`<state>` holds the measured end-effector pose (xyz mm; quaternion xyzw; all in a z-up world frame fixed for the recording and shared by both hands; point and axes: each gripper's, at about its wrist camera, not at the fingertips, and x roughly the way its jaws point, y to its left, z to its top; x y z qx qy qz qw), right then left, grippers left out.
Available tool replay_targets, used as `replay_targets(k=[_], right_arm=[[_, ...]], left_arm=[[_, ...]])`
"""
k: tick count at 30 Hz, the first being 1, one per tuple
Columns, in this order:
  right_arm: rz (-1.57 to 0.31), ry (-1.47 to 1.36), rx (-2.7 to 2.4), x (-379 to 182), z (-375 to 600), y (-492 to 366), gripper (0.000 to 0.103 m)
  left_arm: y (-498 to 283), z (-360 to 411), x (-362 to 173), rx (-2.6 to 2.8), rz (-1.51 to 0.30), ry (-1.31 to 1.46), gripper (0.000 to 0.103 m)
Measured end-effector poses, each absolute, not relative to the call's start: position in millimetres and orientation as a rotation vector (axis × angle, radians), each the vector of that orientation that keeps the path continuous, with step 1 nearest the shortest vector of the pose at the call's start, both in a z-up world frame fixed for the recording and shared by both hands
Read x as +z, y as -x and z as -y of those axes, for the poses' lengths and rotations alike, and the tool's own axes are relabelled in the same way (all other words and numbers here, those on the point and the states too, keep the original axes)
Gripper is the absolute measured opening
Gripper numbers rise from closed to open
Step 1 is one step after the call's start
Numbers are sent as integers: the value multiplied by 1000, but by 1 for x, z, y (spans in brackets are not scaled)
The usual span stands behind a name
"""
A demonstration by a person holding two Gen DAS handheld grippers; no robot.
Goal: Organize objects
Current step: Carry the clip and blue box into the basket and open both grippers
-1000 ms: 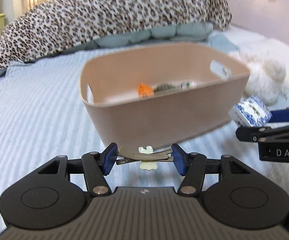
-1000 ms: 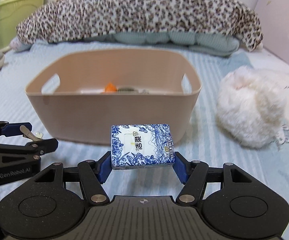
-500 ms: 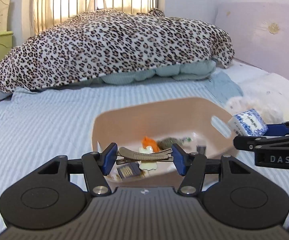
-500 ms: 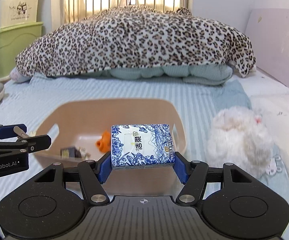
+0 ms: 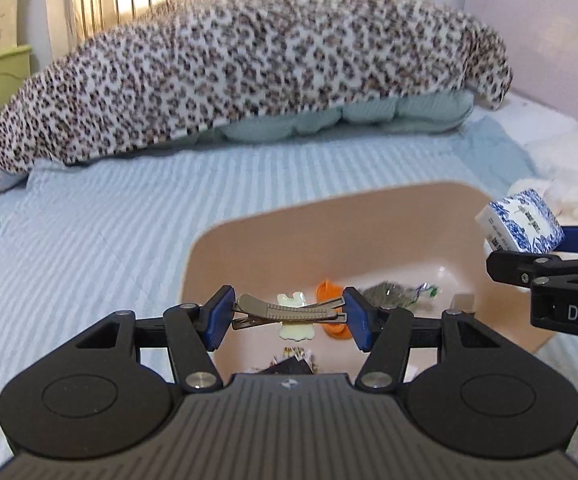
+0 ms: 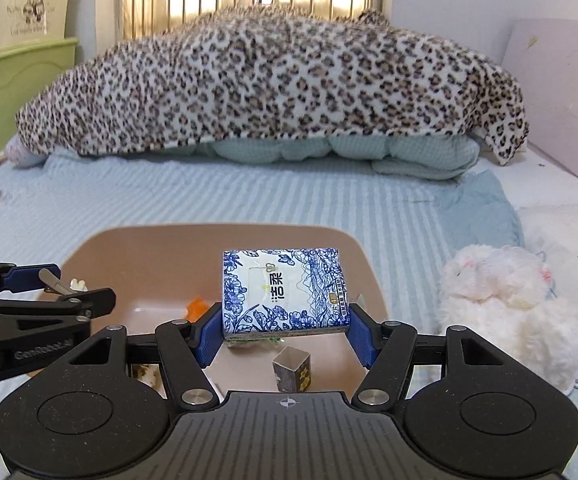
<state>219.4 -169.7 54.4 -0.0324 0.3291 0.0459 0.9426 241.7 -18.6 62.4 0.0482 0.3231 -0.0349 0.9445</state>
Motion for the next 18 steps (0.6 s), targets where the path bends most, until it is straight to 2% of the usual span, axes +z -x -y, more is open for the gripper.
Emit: replay_targets(k=[7,12,13,15,17,18], right_arm=[[-753,131,88,18,159,-241,60],[-791,167,83,1,155,-244,61],[-794,167,84,1,156,-244,68],[-787,156,82,5,158,-242,68],[-778,141,78,11,159,-239,74],[-772,132,76,15,161,-237,76]], left_arm=[[-260,24,27,-63,-768,-128,60],[-262,25,21,-61,-771,-169,60],[-261,24,22,-71,-773,-156,60],[-260,22,25,-78,-775,-137,61],[-258,22,29,-66,-767,-136,61],[-258,22,31,-62,-767,-136,65]])
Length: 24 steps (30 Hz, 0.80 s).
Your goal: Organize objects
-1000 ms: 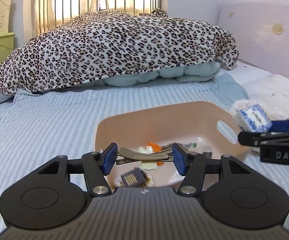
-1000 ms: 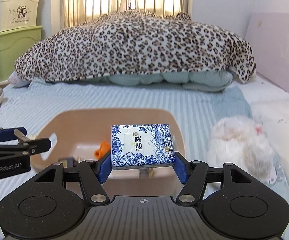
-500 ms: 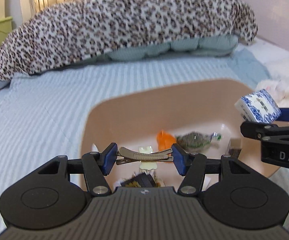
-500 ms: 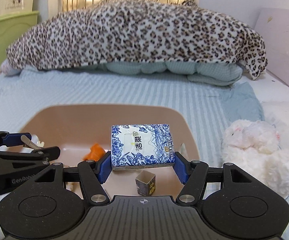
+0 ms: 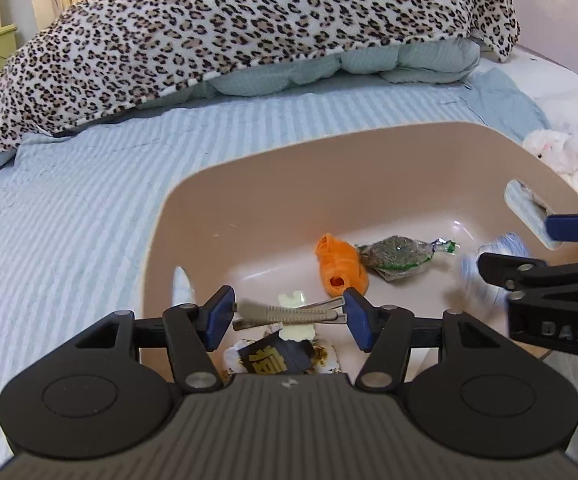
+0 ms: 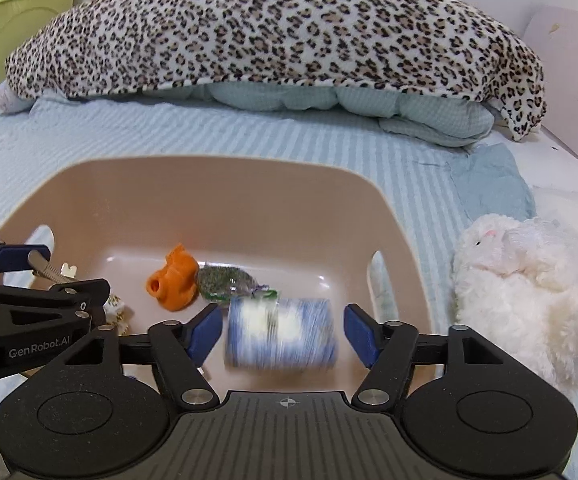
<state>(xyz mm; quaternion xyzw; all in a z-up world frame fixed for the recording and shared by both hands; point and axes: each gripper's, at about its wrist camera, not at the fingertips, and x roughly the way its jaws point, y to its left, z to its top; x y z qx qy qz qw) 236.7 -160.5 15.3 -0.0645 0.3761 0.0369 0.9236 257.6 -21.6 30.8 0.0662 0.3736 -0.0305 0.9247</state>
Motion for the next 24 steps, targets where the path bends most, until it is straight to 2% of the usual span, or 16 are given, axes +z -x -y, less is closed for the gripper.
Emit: replay_targets(k=[1,2,5,8,24], right_arm=[[-766,125,73,20,162,-235,79],[-758,120,70,25,163,-232,82],[-732,115,64,40,167,-219,91],[-714,107,62,51,171,-204,93],[-730,63,89,78,181,-119,95]], left_arm=[[-256,20,33,-58,-769,-130,73],[-254,19,36,-54,-769,-120,75],[-245,13,44,-54,-760,-77,77],[-234,9,54,-41,-748,-44,83],[-149,13,93,-89,-730,-27,85]])
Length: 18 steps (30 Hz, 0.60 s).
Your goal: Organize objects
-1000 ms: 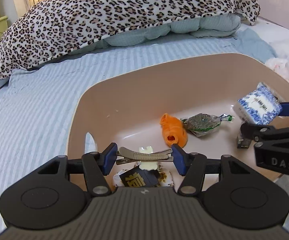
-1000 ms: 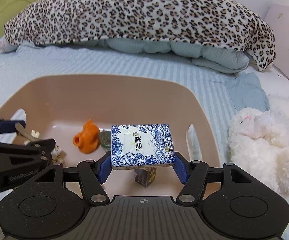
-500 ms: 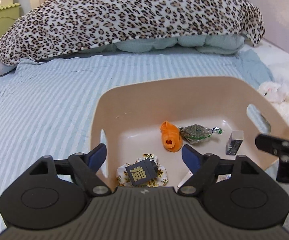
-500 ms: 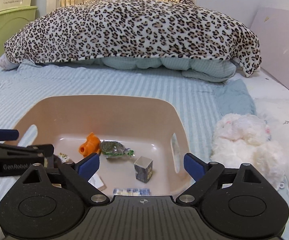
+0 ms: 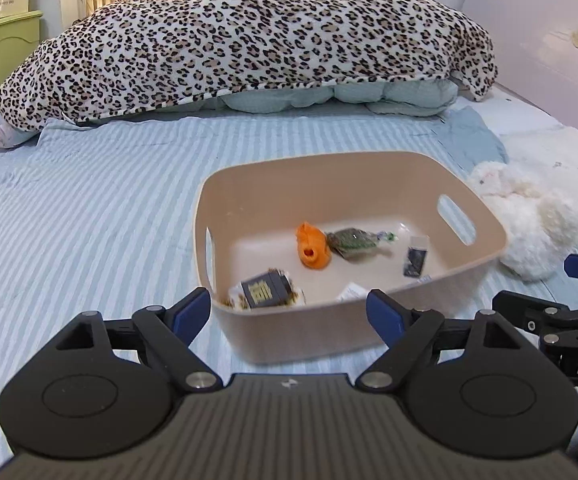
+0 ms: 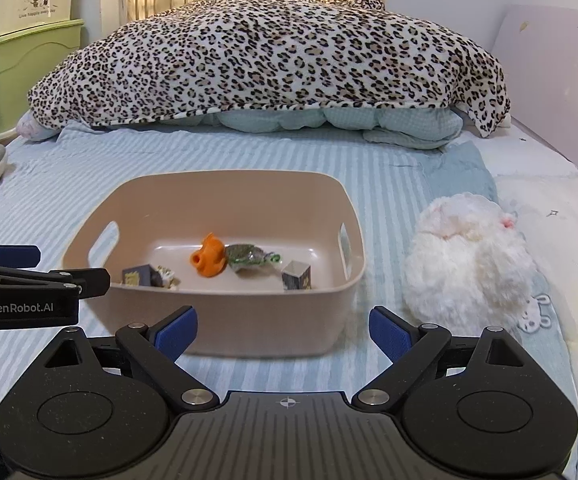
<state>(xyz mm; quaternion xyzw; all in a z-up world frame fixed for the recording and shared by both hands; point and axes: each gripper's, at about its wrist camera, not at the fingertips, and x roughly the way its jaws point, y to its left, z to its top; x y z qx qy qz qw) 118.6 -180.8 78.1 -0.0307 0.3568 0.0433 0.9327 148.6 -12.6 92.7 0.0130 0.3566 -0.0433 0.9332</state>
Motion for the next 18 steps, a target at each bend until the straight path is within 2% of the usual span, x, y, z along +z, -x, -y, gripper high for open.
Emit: replay_targets(k=[18], right_arm=[[-682,85,105,101,176,-24,101]], left_arm=[[-42,28,115,-128,-655,-49,85]])
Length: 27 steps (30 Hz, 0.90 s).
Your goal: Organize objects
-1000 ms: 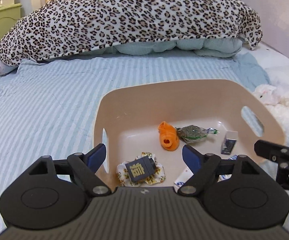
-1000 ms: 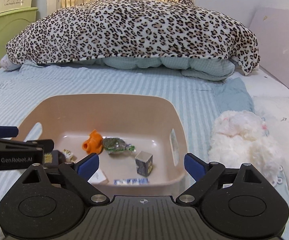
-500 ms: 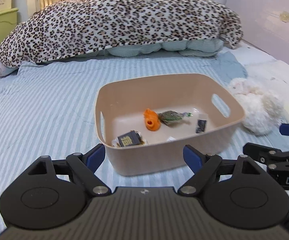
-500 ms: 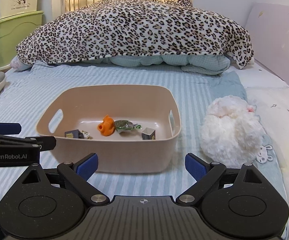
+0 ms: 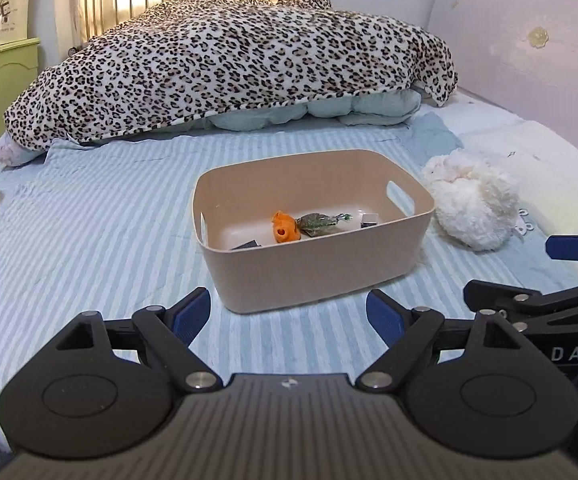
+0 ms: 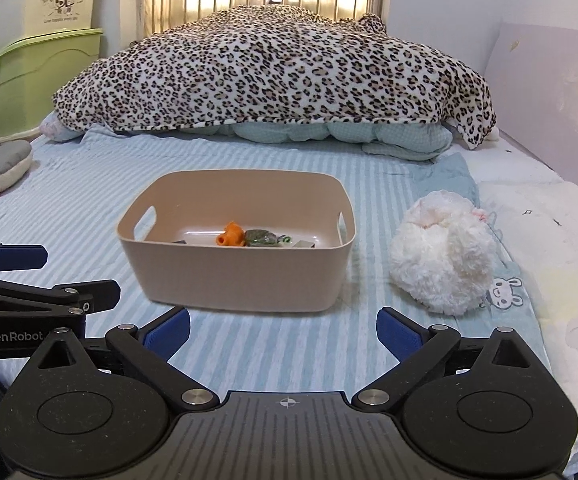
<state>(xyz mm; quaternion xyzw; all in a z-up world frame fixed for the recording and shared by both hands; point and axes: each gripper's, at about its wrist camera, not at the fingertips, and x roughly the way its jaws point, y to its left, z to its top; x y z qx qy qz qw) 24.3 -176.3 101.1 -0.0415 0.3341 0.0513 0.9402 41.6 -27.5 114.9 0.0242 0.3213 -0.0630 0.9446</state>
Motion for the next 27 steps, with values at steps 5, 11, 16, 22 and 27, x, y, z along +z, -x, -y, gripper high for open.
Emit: replay_targets(k=[5,11,16,22,27], right_arm=[[-679,85,111,100,176,-3,102],[-694,70,125,97,179,20,102],[-681,54,118,100,182,35,102],[-671,37,134,106,182,49,102],[-662,16,139,109,184,62,102]], left_arm=[[-20,24,117,-127,-655,-22,85],[5,23,118,-127,-646,-25,85],[23,20,119,-116,-647,-14,85],[39,11,118,-101,-651,13,85],[48,8,114,-115,-673,50,85]])
